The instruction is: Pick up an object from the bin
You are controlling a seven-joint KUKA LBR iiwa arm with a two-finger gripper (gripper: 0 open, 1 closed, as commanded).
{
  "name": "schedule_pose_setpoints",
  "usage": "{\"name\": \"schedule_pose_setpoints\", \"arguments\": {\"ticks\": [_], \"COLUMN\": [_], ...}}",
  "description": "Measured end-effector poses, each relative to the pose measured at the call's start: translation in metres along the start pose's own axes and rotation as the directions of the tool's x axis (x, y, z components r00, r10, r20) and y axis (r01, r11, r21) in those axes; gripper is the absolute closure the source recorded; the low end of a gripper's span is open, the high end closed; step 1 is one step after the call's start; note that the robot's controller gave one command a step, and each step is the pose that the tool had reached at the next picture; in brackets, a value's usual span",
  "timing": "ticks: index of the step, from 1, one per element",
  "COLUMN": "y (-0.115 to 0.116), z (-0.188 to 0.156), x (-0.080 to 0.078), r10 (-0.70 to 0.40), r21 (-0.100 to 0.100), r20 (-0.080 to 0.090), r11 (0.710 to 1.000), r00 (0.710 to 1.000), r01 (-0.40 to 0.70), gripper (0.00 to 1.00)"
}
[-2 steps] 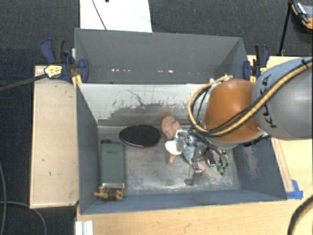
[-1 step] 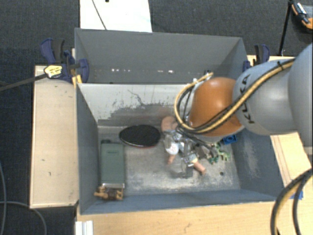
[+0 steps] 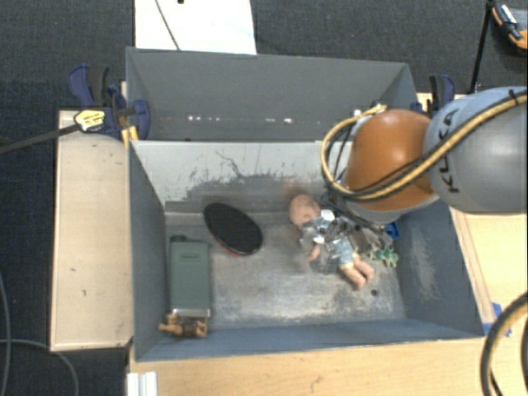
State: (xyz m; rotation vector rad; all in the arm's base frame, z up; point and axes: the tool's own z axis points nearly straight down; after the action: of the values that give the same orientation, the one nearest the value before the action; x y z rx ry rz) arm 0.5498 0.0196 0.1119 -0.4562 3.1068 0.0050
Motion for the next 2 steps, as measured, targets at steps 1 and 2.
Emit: {"name": "schedule_pose_setpoints", "arguments": {"ticks": [1, 2], "y": [0.000, -0.008], "z": [0.000, -0.049], "x": [0.000, 0.009], "r10": [0.001, -0.017], "r21": [0.000, -0.001], "r20": [0.000, -0.005], "r11": [1.000, 1.000], "r00": [1.000, 1.000], "r01": [-0.001, 0.017], "gripper": [1.00, 1.00]}}
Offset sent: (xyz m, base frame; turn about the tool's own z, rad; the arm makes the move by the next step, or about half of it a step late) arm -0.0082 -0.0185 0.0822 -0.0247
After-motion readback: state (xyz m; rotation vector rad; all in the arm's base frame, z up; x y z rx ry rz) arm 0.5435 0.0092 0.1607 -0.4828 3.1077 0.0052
